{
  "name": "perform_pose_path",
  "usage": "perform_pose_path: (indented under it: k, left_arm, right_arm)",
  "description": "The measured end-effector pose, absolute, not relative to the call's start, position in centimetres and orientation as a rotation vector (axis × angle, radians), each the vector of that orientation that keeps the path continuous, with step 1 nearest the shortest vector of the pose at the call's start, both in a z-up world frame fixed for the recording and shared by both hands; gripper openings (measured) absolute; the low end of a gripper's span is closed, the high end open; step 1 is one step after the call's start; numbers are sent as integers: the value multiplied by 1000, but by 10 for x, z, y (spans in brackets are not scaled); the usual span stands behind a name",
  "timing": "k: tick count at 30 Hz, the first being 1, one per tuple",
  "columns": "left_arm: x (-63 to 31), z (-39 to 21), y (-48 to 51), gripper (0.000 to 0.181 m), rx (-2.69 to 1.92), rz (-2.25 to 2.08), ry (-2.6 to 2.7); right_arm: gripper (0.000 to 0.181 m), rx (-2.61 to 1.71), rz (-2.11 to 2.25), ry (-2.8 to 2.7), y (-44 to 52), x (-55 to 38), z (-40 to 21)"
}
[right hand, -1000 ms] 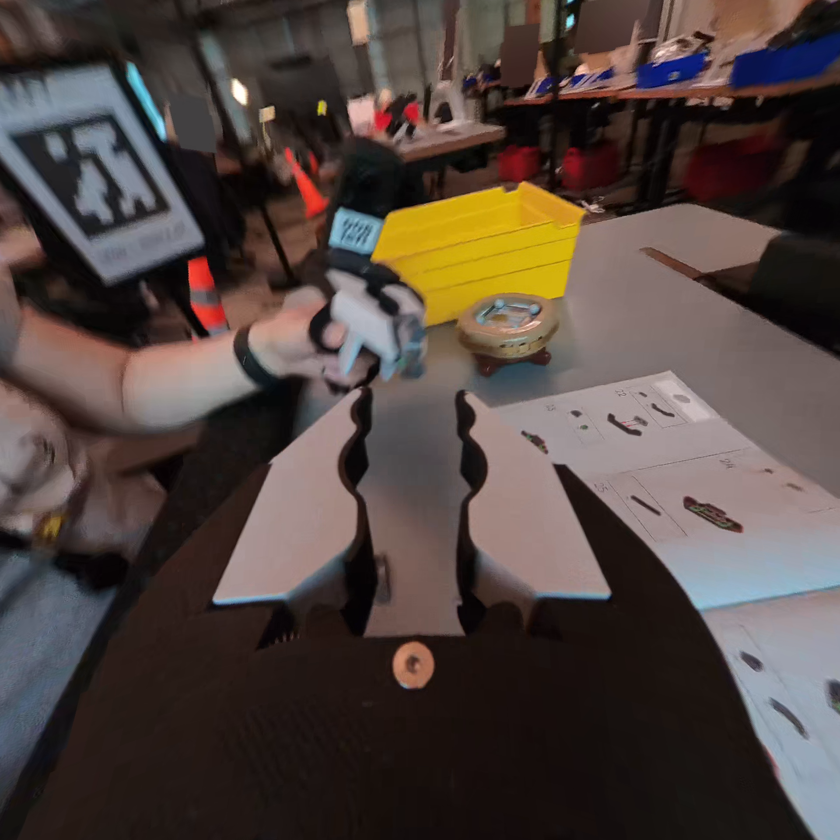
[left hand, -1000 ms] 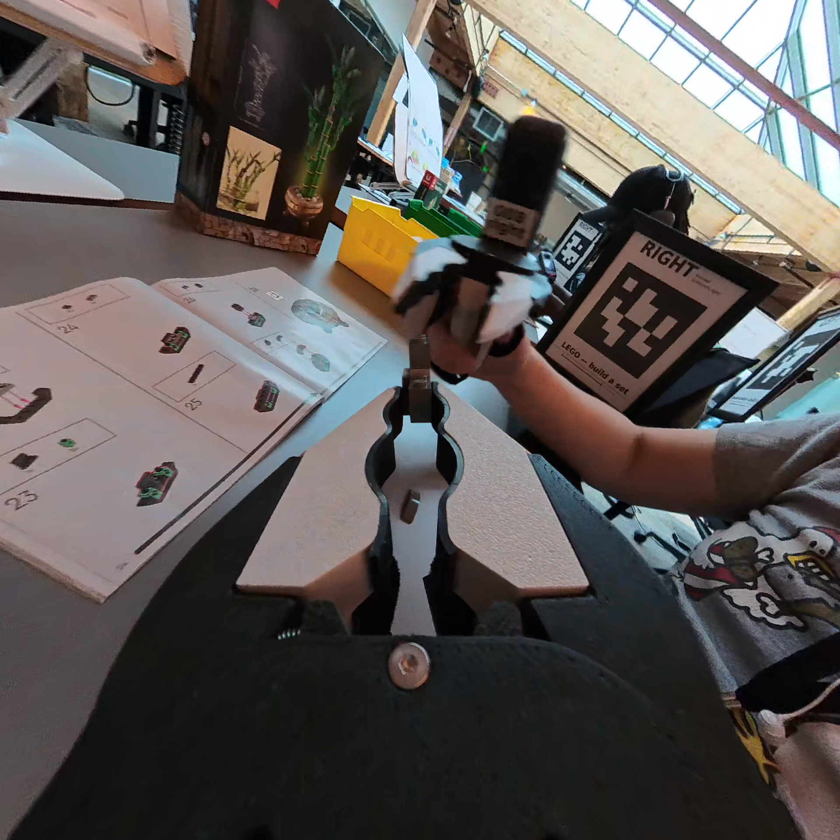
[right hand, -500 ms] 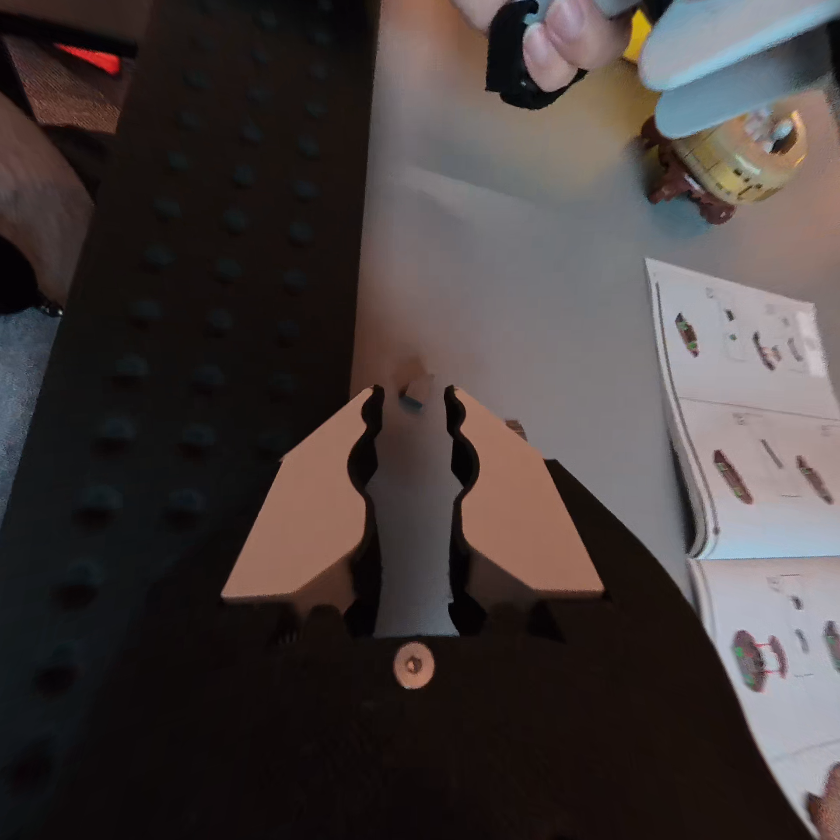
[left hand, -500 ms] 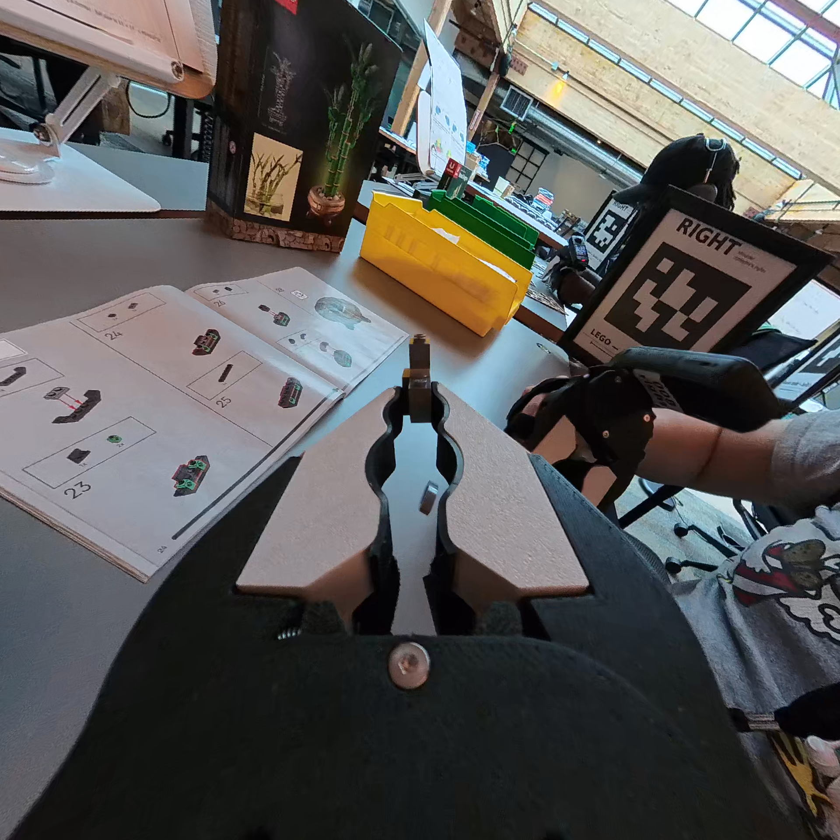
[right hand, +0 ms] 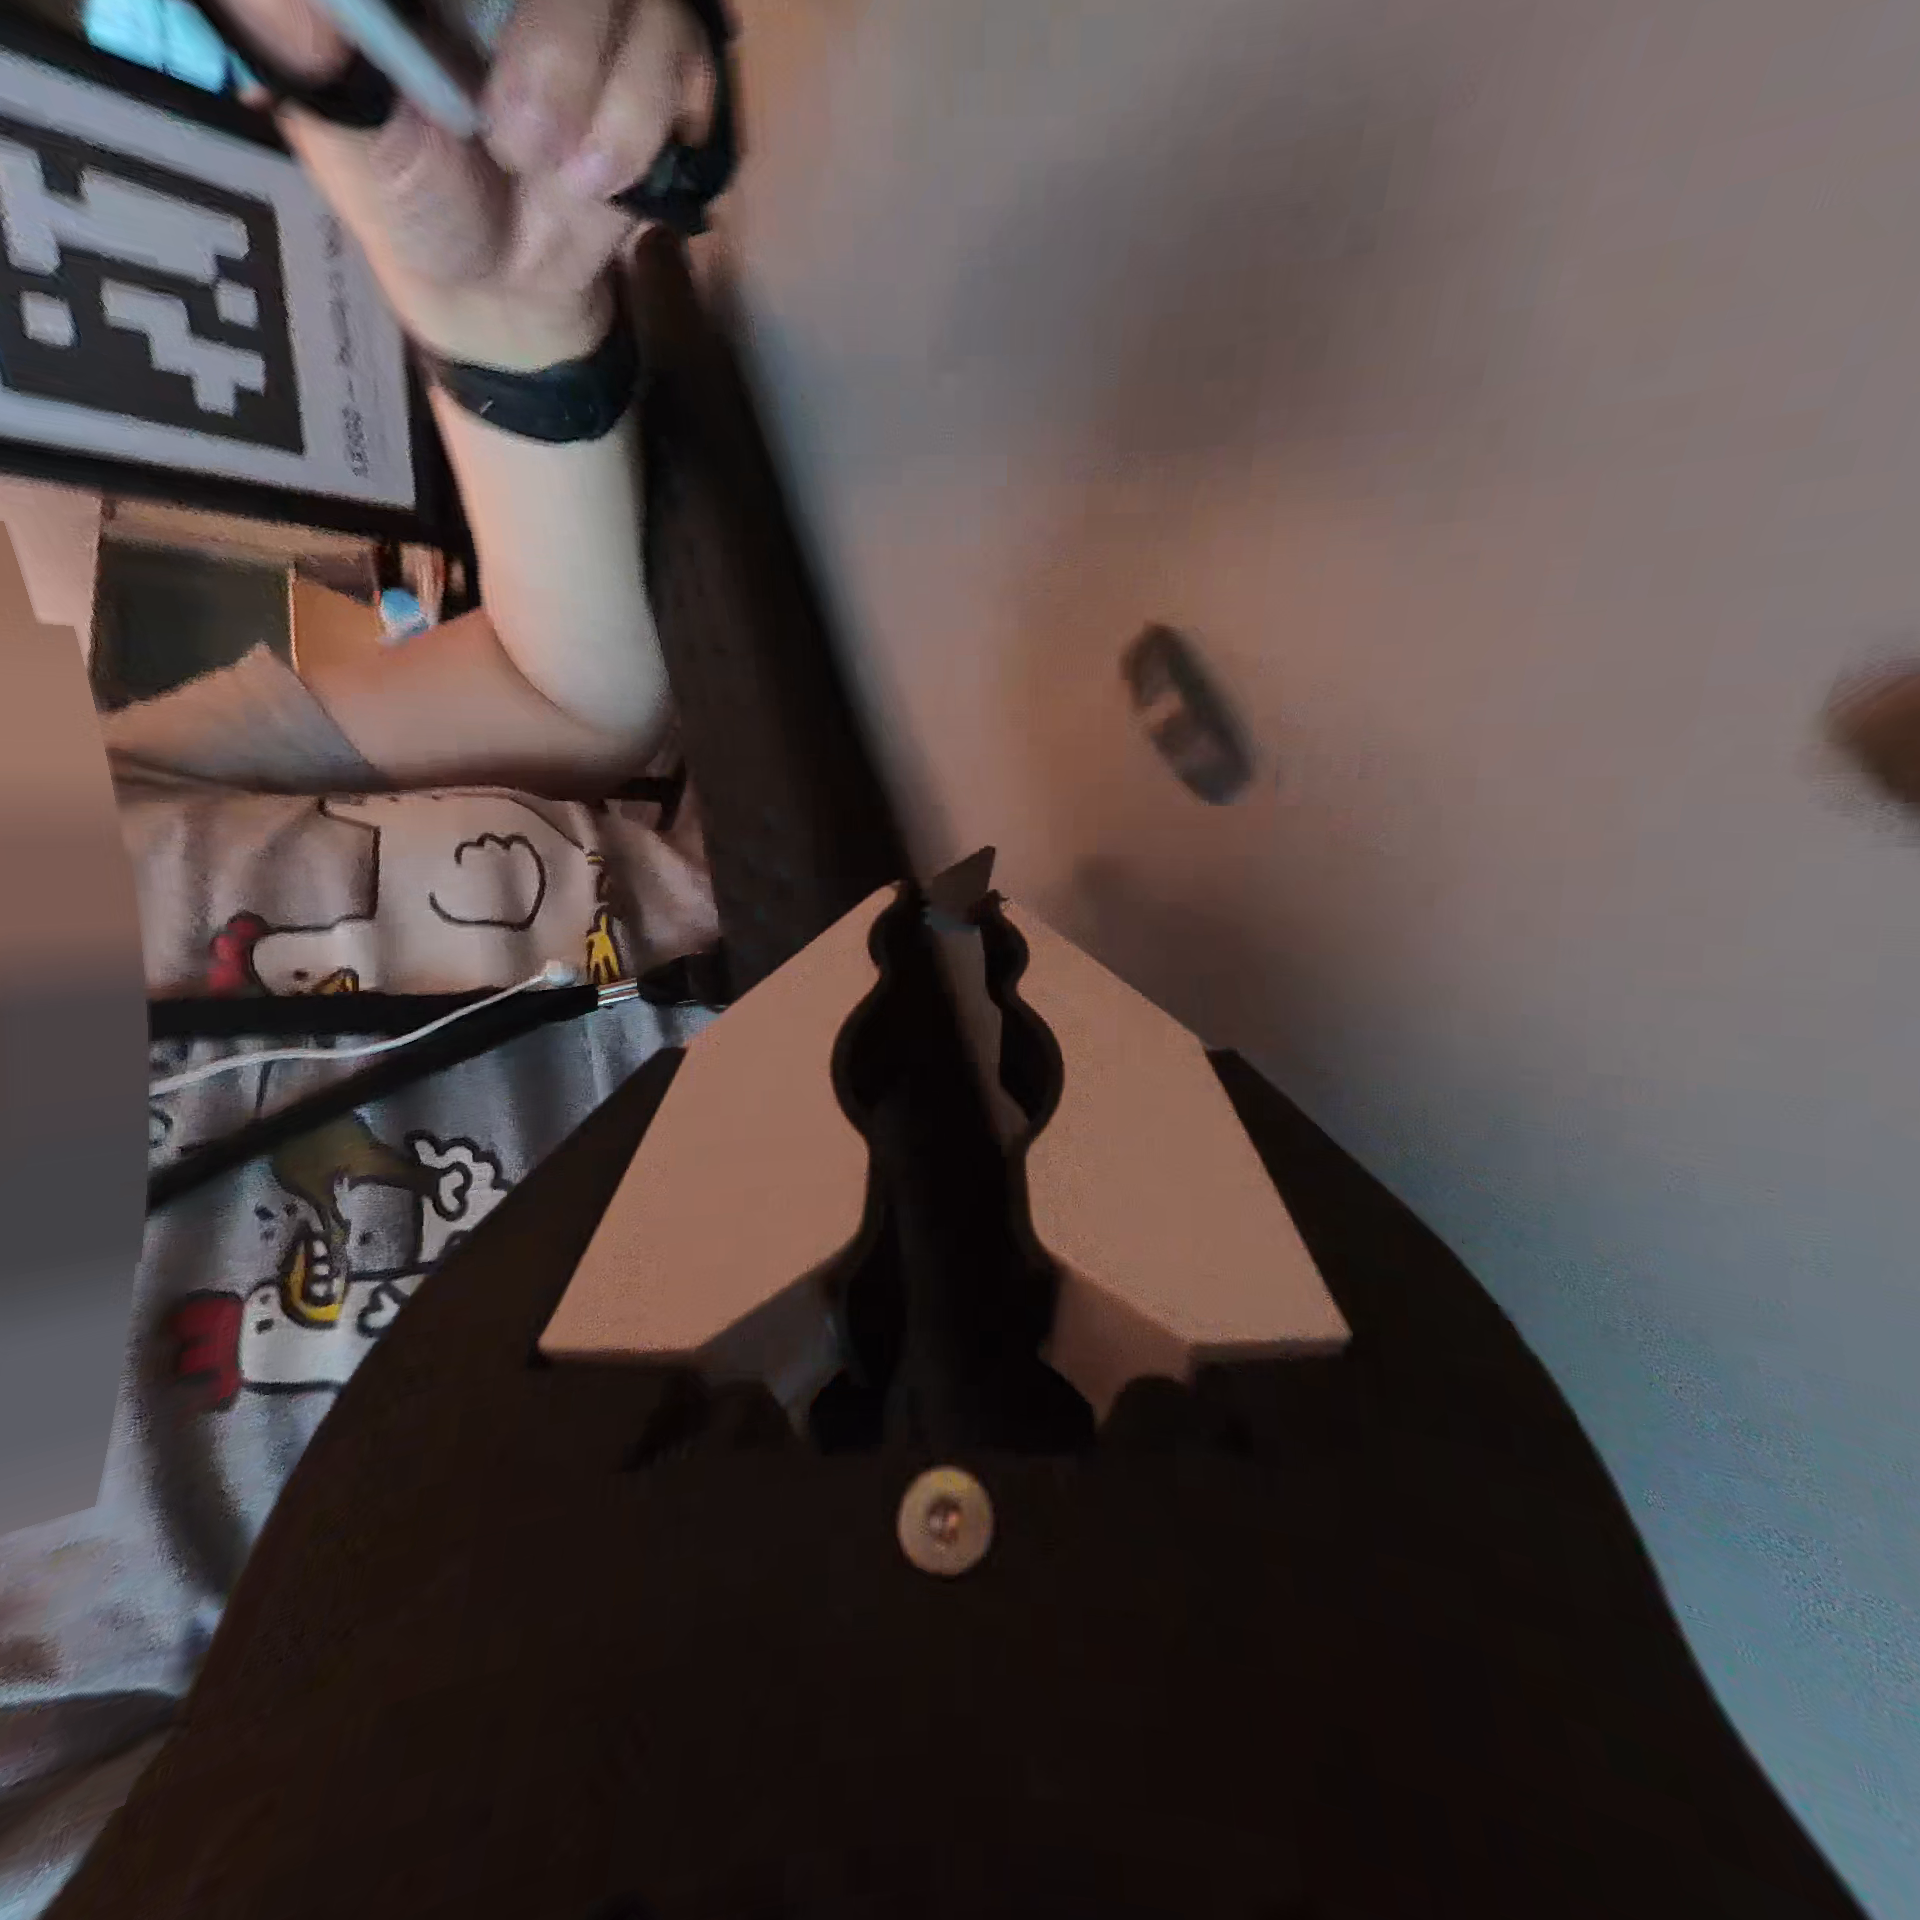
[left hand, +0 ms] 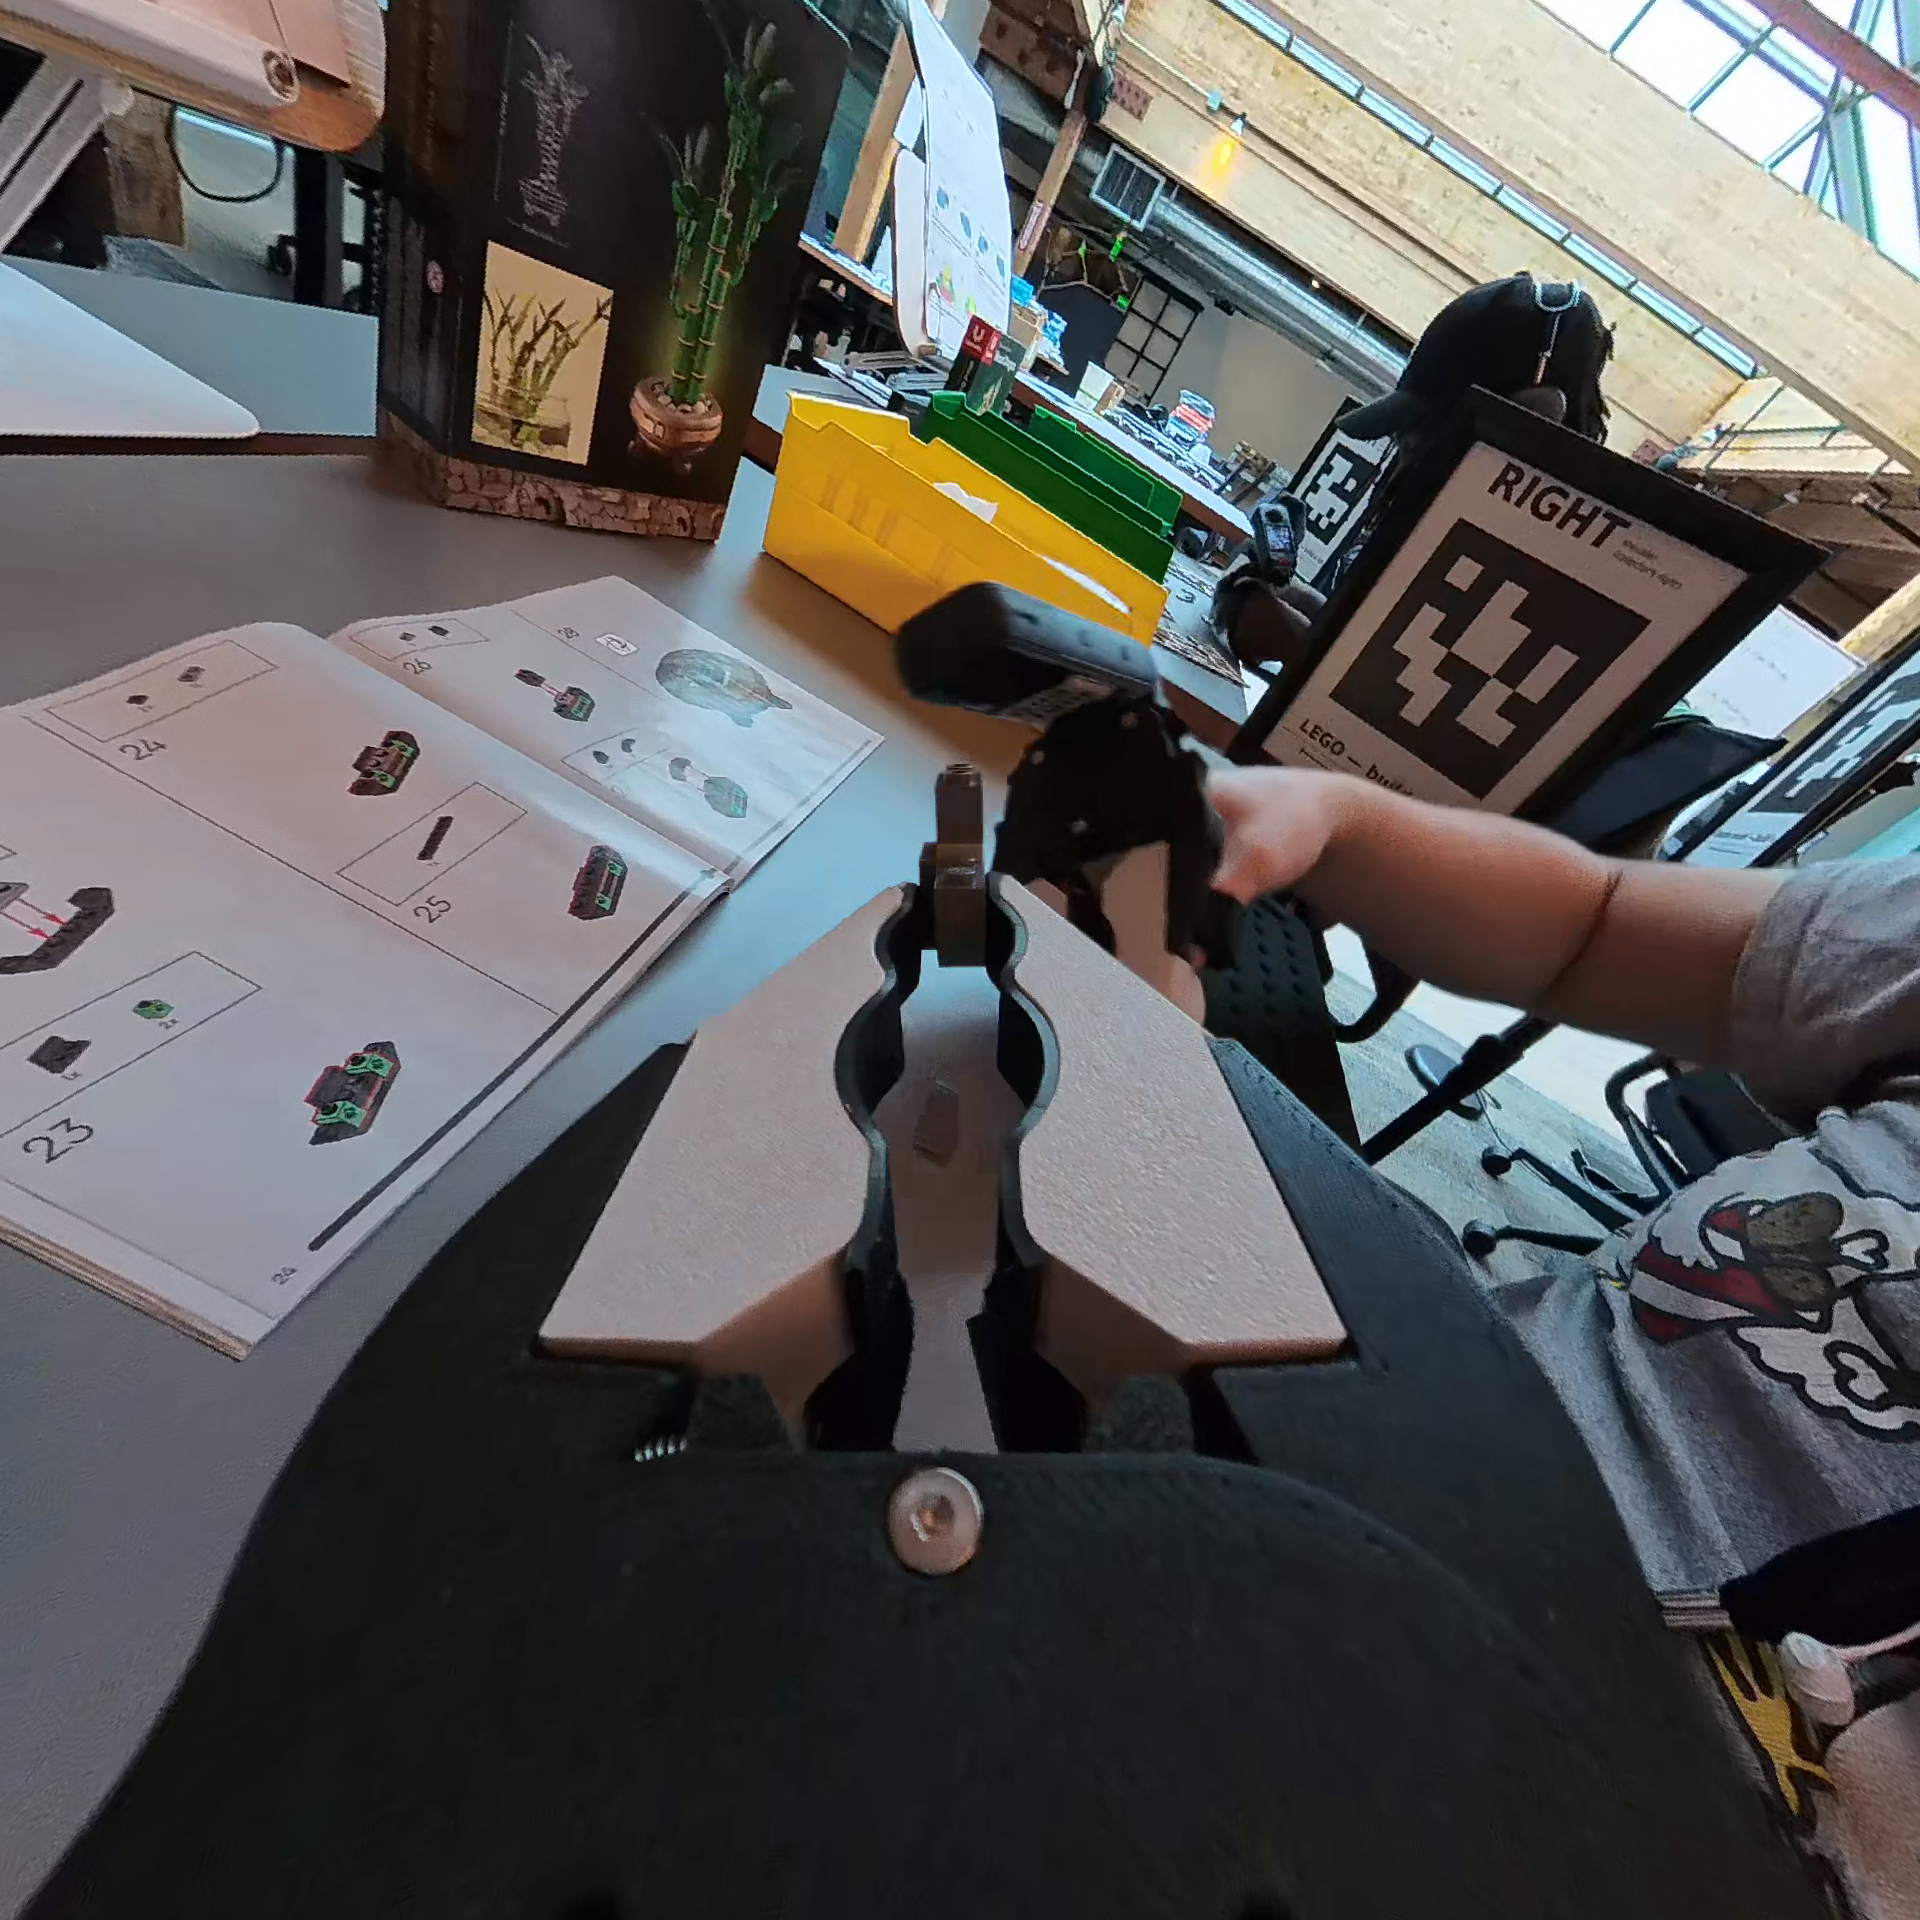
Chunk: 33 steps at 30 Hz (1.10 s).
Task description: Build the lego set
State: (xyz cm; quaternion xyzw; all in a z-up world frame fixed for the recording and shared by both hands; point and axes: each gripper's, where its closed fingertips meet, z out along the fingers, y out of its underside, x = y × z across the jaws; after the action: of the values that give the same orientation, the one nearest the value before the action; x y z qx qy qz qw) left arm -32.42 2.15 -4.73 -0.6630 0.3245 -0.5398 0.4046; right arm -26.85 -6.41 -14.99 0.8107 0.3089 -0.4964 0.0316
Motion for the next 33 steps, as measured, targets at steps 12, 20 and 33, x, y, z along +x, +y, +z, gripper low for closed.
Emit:
perform_pose_path:
  k: [12,20,33]
  left_arm:
    - [-315,-48,8,8,-1670,-1386,898]
    - [-312,-47,2,9,-1656,-1396,932]
    - [-313,-43,2,9,-1642,-1395,919]
  right_arm:
    - [11,2466,-1178,614,-58,-239,-166]
    - [23,2532,-1057,738,-58,-232,-162]
    - [28,2880,-535,2395,22,-207,-140]
